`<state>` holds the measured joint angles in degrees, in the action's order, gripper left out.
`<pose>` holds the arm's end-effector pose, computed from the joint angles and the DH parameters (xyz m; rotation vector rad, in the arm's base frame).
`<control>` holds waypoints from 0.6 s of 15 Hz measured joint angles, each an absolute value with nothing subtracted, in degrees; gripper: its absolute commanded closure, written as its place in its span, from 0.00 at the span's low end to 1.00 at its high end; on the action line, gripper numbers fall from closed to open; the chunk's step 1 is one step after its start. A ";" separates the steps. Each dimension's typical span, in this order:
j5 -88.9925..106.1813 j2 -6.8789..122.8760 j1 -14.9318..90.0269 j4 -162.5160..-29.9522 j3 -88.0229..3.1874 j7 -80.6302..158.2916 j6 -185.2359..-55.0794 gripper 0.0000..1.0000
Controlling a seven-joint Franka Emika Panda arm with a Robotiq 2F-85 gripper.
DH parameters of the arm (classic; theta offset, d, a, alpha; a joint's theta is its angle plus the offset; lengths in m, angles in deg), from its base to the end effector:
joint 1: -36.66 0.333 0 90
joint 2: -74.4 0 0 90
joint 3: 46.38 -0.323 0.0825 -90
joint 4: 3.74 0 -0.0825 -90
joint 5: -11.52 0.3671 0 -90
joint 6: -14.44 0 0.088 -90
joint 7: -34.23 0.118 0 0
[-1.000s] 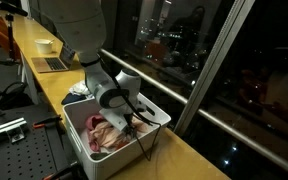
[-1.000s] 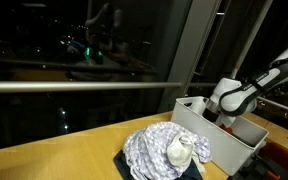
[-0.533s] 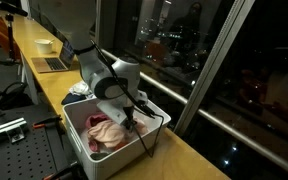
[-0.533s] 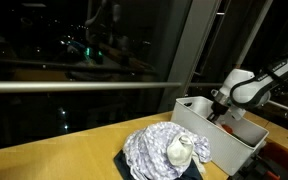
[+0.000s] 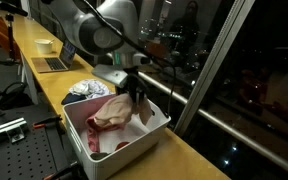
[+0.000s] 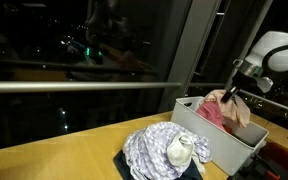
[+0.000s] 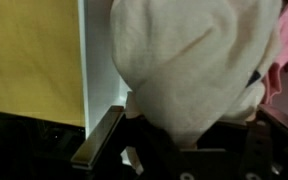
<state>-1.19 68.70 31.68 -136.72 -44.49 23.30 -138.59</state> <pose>0.5294 -0.0582 0.3321 2.9337 0.3786 0.3365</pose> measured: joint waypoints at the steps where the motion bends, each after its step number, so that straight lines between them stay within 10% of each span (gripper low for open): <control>1: -2.86 71.41 32.99 -136.67 -44.69 24.56 -136.45 1.00; 9: -6.06 84.22 43.40 -129.23 -54.85 30.46 -117.27 1.00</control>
